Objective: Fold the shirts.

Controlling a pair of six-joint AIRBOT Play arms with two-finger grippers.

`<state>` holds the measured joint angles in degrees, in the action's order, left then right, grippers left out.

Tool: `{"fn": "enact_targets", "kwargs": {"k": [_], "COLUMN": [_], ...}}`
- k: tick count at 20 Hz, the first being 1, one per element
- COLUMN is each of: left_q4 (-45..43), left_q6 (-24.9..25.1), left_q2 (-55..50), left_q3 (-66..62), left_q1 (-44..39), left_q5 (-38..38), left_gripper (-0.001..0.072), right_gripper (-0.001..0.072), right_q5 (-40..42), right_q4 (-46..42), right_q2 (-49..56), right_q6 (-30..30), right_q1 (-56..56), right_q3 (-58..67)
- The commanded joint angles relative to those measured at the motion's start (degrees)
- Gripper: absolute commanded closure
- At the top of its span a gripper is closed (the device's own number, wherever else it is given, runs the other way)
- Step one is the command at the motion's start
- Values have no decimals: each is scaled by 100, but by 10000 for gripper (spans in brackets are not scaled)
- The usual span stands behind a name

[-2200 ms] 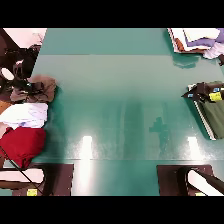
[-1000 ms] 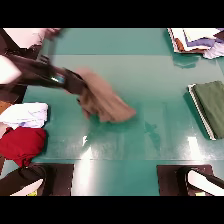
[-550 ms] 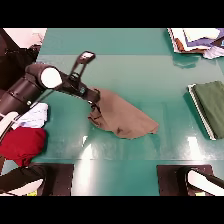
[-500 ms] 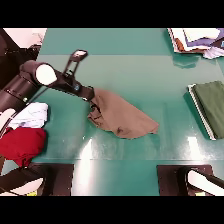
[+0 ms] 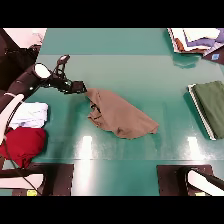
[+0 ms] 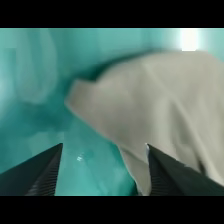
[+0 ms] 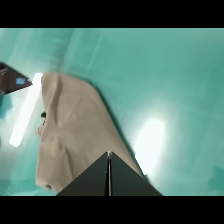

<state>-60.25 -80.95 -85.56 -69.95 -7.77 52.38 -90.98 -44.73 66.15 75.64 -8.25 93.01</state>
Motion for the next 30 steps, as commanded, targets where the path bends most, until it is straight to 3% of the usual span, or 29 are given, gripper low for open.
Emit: {"fn": "enact_targets", "kwargs": {"k": [1,3,4,5,6,8,9,10,13,14,15,16,21,25,28,30], "left_q4": [658,752,778,793,791,791,789,787,691,494,291,153,103,103,103,103], "left_q6": [195,195,197,286,470,494,496,533,645,647,647,647,942,942,942,940], "left_q2": [-713,-848,-848,-848,-848,-848,-848,-848,-691,-538,-378,-210,133,133,133,144], "left_q3": [-232,-382,-385,-382,-382,-382,-382,-385,-385,-385,-385,-385,-385,-382,-385,-385], "left_q1": [79,76,66,55,48,48,48,48,87,87,85,85,85,85,85,85], "left_q5": [-203,-354,-474,-507,-498,-492,-483,-474,-284,-262,-264,-236,125,363,490,579], "left_gripper": [97,98,156,363,468,467,528,677,677,677,677,677,676,676,676,676], "right_gripper": [695,695,695,694,695,695,694,695,688,565,312,239,268,268,291,630], "right_q5": [264,442,503,555,625,745,796,835,870,863,929,1088,2450,3202,3309,3287], "right_q4": [-4,-9,-11,-50,-46,-50,-50,-50,-341,-481,-538,-529,72,306,295,254], "right_q2": [-271,-439,-529,-614,-691,-833,-887,-931,-1051,-1051,-1029,-973,-44,852,1401,1598], "right_q6": [-2,-4,-4,-2,-4,-2,-2,-2,0,0,0,0,-83,-208,-210,-280], "right_q1": [2,2,2,2,2,0,-17,-20,-11,-9,-9,-9,426,1187,1567,1687], "right_q3": [-809,-1283,-1550,-1801,-2083,-2623,-2898,-3154,-4048,-4360,-4721,-5053,-6028,-5635,-5090,-4760]}}
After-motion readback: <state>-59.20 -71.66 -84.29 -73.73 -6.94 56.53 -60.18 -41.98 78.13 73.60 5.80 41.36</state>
